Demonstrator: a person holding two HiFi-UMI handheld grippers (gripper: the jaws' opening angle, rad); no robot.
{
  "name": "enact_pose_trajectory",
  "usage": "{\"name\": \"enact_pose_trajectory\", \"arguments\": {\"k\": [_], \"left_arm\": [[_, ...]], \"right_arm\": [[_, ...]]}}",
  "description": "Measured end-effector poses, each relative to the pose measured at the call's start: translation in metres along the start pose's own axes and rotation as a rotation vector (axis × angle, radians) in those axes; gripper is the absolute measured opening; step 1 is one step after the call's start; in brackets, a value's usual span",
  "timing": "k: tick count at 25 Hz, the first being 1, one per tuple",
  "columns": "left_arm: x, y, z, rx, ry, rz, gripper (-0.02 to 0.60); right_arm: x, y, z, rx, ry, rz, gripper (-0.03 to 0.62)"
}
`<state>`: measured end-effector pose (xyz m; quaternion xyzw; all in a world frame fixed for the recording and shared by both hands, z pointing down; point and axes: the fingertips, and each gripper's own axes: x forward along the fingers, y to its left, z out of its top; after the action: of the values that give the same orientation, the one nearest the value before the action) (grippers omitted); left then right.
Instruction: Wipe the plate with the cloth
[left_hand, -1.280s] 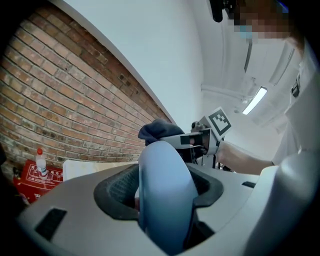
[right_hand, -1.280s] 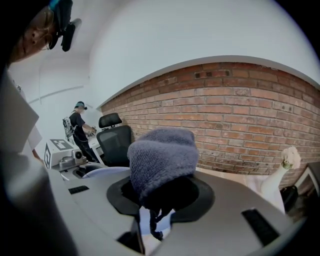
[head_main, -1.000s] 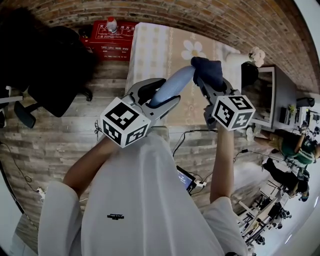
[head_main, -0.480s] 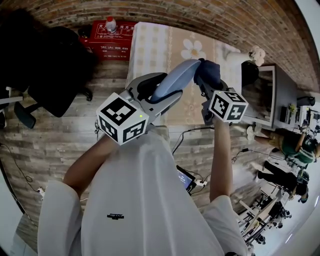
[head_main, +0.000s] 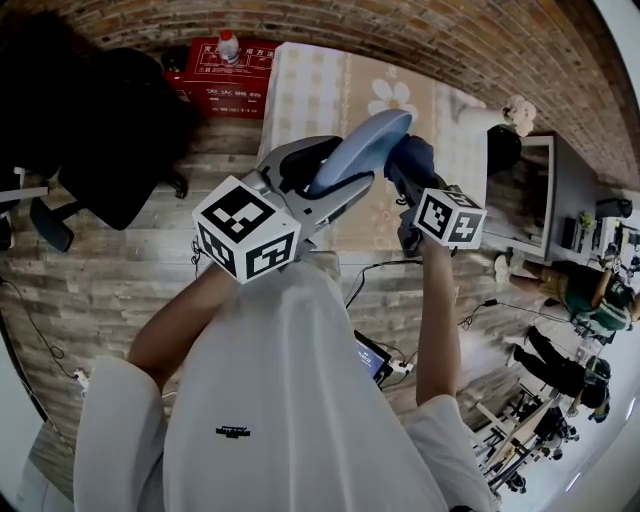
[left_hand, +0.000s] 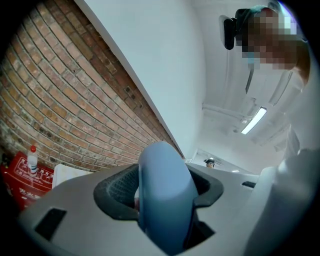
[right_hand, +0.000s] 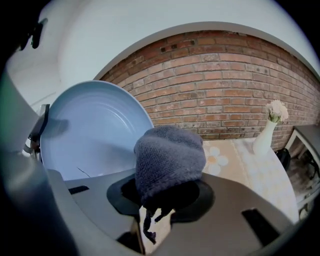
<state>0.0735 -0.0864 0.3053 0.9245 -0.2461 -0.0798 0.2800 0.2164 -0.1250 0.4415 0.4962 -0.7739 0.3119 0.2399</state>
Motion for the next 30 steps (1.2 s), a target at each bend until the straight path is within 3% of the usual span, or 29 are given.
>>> {"name": "enact_pose_trajectory", "arguments": {"k": [13, 30], "left_arm": [[0.004, 0.007, 0.011, -0.023, -0.041, 0.01, 0.26], [0.009, 0.02, 0.032, -0.057, -0.12, 0.051, 0.261]], "right_arm": [[0.005, 0.015, -0.04, 0.099, 0.032, 0.013, 0.132], [-0.017, 0.081, -0.066, 0.073, 0.056, 0.089, 0.132]]}}
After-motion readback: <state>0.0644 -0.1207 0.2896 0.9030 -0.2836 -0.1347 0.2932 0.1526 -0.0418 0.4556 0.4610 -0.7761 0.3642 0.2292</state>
